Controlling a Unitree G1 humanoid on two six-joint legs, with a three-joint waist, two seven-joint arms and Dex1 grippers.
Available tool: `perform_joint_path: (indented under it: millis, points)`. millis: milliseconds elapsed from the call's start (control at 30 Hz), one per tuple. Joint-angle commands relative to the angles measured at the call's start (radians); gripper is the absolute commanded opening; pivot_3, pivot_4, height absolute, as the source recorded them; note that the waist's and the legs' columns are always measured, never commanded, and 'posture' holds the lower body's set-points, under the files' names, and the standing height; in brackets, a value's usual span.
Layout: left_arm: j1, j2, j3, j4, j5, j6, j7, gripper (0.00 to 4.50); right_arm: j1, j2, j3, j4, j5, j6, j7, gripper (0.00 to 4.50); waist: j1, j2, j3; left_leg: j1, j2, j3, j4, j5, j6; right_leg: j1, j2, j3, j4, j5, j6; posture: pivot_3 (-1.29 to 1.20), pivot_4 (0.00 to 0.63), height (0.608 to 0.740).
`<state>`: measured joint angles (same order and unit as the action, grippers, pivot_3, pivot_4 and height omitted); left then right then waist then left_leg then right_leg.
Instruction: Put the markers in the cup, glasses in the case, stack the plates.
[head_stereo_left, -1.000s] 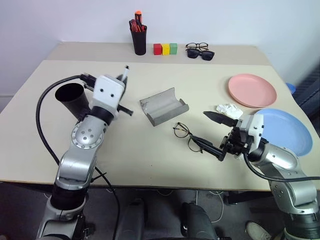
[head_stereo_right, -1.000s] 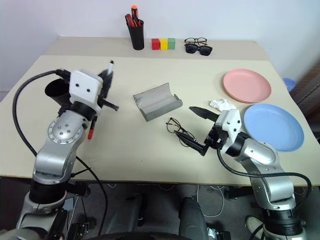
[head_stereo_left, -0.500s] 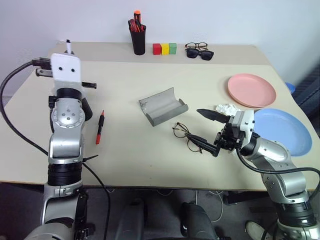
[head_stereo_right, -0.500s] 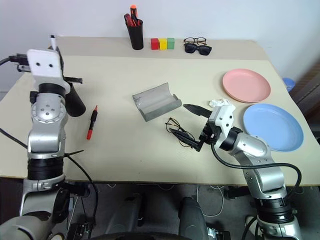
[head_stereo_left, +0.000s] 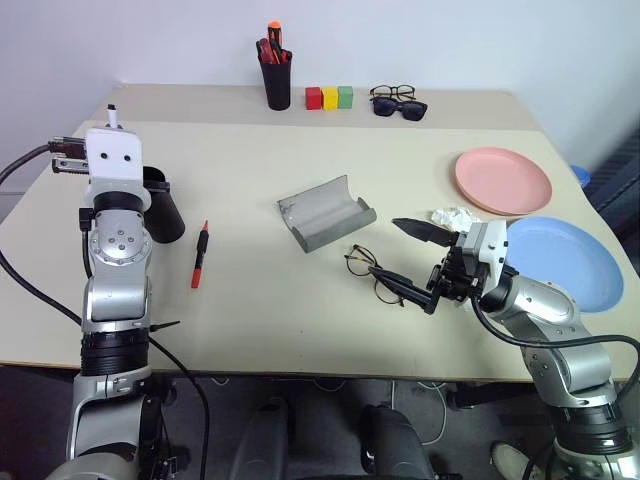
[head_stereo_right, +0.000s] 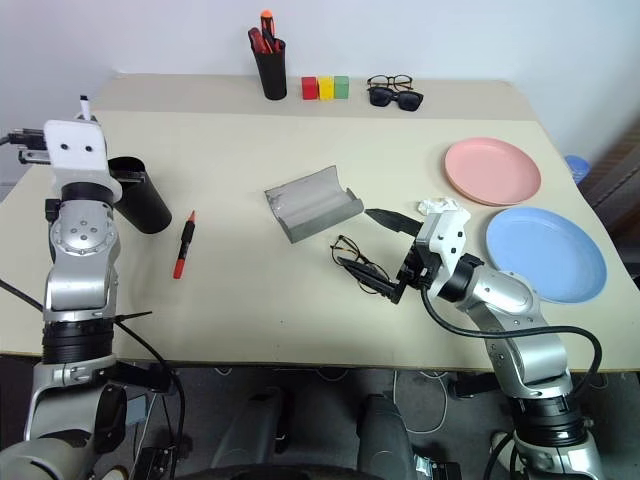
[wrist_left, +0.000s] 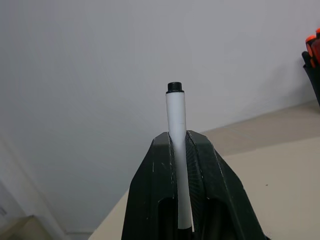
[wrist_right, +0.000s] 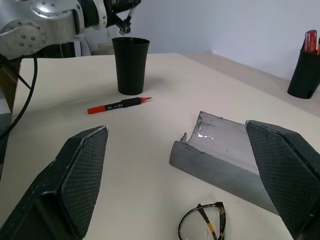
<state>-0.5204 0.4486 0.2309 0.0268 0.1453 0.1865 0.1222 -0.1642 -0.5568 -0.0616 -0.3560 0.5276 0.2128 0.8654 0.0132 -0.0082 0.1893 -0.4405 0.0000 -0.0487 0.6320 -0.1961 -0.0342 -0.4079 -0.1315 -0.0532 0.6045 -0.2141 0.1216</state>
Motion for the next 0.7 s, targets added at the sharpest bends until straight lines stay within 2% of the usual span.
perform_joint_path:
  millis: [33, 300, 400, 533, 600, 700]
  points:
    - [-0.036, 0.013, 0.006, 0.027, 0.019, -0.057, 0.022, 0.08, -0.007, 0.015, -0.008, -0.052, 0.031, -0.015, 0.005, 4.50, 0.000, 0.000, 0.000, 0.000, 0.000, 0.000, 0.000, 0.000, 0.000, 0.000, 0.000, 0.000, 0.000, 0.000, 0.000, 0.00, 0.150, 0.740]
    - [-0.076, -0.004, -0.023, 0.161, 0.037, -0.145, 0.062, 0.08, -0.017, 0.035, 0.003, -0.071, 0.036, -0.016, 0.001, 4.50, 0.000, 0.000, 0.000, 0.000, 0.000, 0.000, 0.000, 0.000, 0.000, 0.000, 0.000, 0.000, 0.001, 0.000, 0.000, 0.00, 0.150, 0.740]
    - [-0.061, -0.012, -0.027, 0.157, 0.028, -0.138, 0.049, 1.12, -0.017, 0.036, 0.002, -0.073, 0.034, -0.016, -0.003, 4.50, 0.000, 0.000, 0.000, 0.000, 0.000, 0.000, 0.000, 0.000, 0.000, 0.000, 0.000, 0.000, 0.001, 0.000, 0.000, 0.00, 0.150, 0.740]
    - [-0.020, -0.043, -0.022, 0.061, -0.022, -0.120, -0.001, 3.08, -0.013, 0.033, -0.002, -0.066, 0.029, -0.021, -0.005, 4.50, 0.000, 0.000, 0.000, 0.000, 0.000, 0.000, 0.000, 0.000, -0.001, 0.000, 0.000, 0.000, 0.002, 0.000, 0.000, 0.00, 0.150, 0.740]
    - [0.005, -0.061, -0.025, -0.044, -0.081, -0.042, -0.067, 3.08, -0.010, 0.033, -0.003, -0.063, 0.026, -0.021, -0.008, 4.50, -0.001, 0.000, 0.000, 0.000, 0.000, 0.000, 0.000, 0.000, -0.001, 0.000, 0.000, 0.000, 0.002, 0.000, 0.000, 0.00, 0.150, 0.740]
    - [0.050, -0.056, -0.045, -0.238, -0.219, 0.171, -0.223, 3.08, -0.007, 0.034, -0.004, -0.054, 0.022, -0.025, -0.008, 4.50, -0.001, 0.000, 0.000, 0.000, 0.000, 0.000, 0.000, 0.000, -0.001, -0.001, 0.000, 0.000, 0.003, 0.000, 0.000, 0.00, 0.150, 0.740]
